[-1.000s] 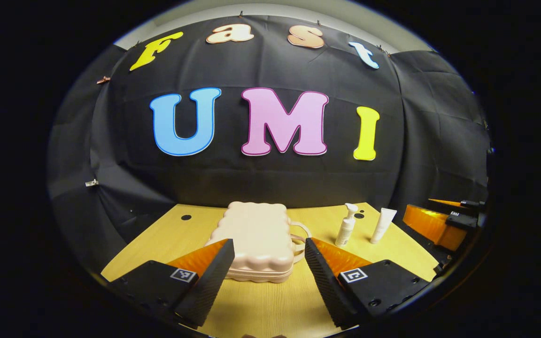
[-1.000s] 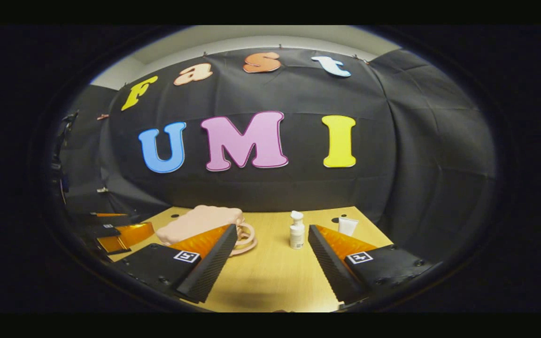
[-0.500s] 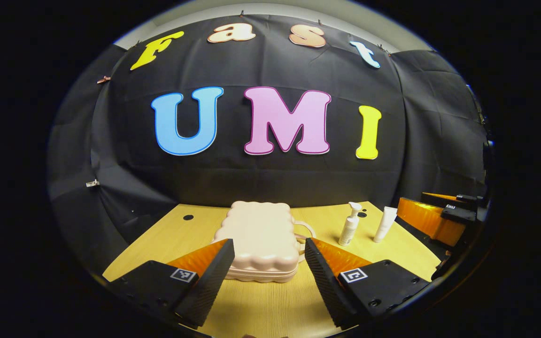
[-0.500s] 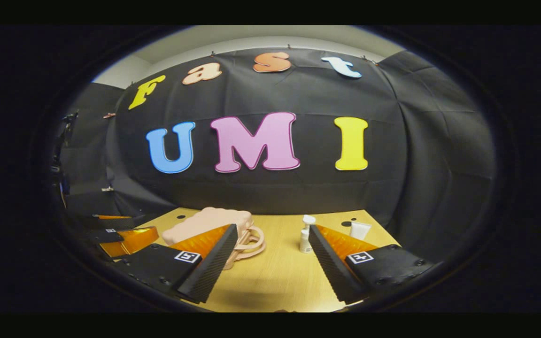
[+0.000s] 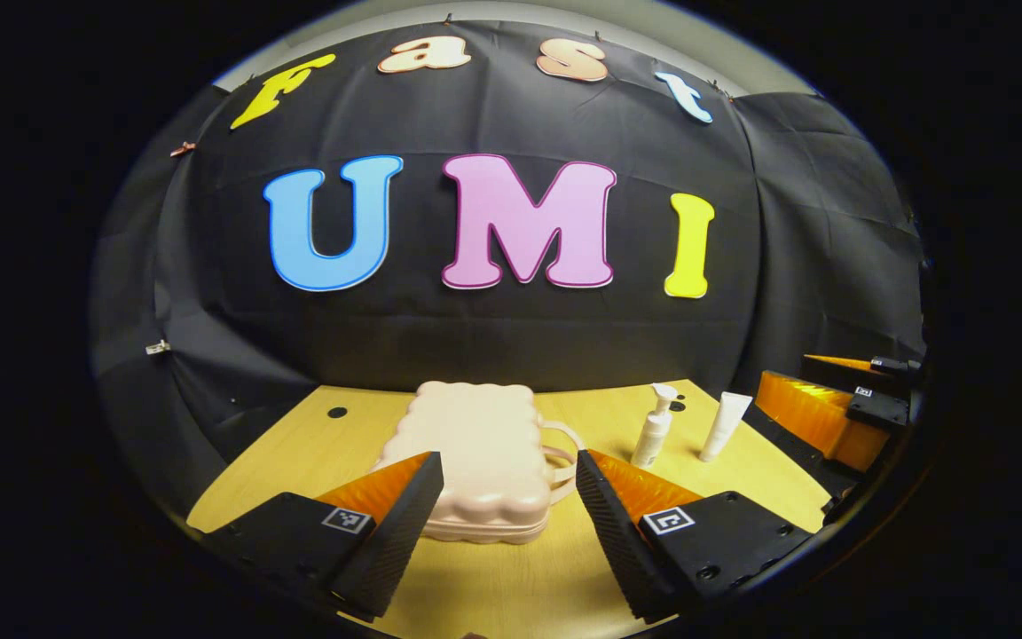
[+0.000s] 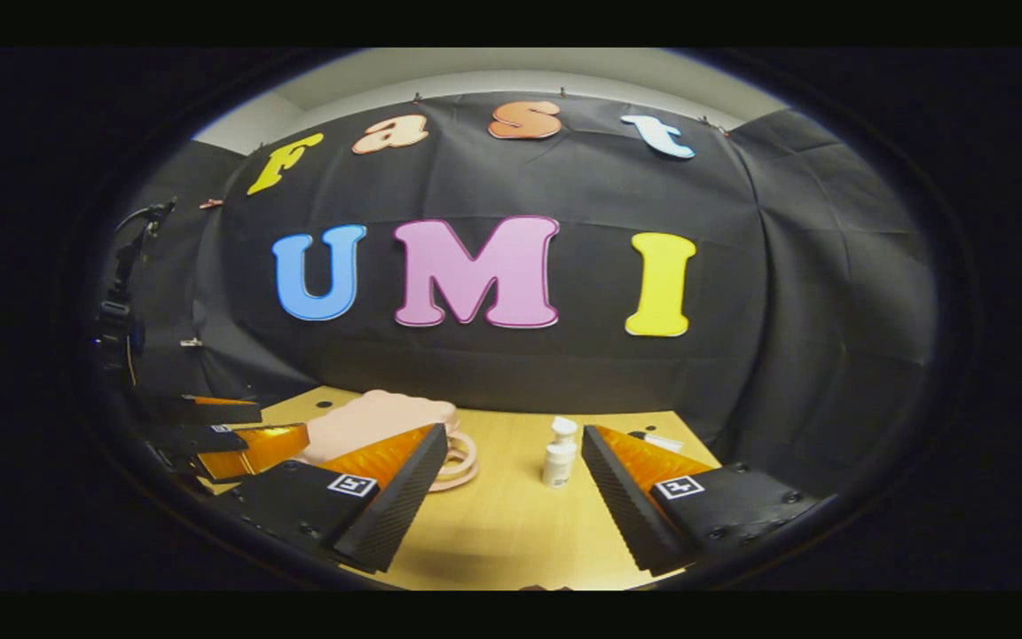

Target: First open the suitcase, pack the skin care products into it, and then close the suitcase.

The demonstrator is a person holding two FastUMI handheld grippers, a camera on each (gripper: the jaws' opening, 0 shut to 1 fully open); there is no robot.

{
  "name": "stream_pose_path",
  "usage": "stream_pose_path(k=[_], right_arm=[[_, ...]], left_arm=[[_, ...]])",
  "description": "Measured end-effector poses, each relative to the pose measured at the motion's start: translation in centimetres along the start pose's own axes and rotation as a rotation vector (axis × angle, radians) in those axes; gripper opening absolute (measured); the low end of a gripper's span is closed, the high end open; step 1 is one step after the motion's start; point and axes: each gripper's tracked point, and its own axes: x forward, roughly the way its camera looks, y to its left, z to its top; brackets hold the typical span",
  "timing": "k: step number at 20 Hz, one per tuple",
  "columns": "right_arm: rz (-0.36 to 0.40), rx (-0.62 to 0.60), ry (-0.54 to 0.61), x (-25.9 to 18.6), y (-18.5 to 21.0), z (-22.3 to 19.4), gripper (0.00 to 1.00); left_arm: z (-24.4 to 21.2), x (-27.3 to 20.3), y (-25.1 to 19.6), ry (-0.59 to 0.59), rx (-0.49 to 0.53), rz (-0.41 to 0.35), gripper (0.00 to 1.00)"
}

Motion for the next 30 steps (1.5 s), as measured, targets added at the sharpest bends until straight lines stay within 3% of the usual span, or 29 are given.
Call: stream_pose_path(k=[8, 12, 18, 21, 26, 28, 29, 30], right_arm=[[-0.105, -0.001, 0.053, 1.5, -6.8, -1.5, 0.97], [-0.137, -0.009, 0.095, 1.7, -8.9, -3.3, 0.97], [-0.198, -0.019, 0.162, 1.1, -11.2, -6.2, 0.97], [-0.219, 0.023, 0.197, 1.4, -11.7, -7.5, 0.98], [-0.194, 0.059, 0.249, 2.3, -10.3, -9.3, 0.98], [-0.186, 0.071, 0.262, 2.6, -9.8, -9.5, 0.98], [-0.185, 0.087, 0.267, 2.8, -9.6, -9.4, 0.98], [-0.177, 0.116, 0.259, 2.9, -9.0, -9.0, 0.98]], left_arm=[[-2.4, 12.7, -7.7, 0.089, -0.012, -0.116, 0.96], [-4.6, 18.3, -10.5, 0.130, 0.016, -0.137, 0.96], [-8.8, 24.9, -11.5, 0.202, 0.039, -0.086, 0.95], [-11.4, 26.6, -10.0, 0.264, 0.062, 0.023, 0.95], [-14.1, 28.2, -9.5, 0.346, 0.107, 0.100, 0.75], [-15.2, 28.1, -8.0, 0.401, 0.118, 0.175, 0.60], [-15.1, 28.2, -7.5, 0.408, 0.120, 0.177, 0.50], [-14.1, 28.0, -8.4, 0.390, 0.075, 0.128, 0.31]])
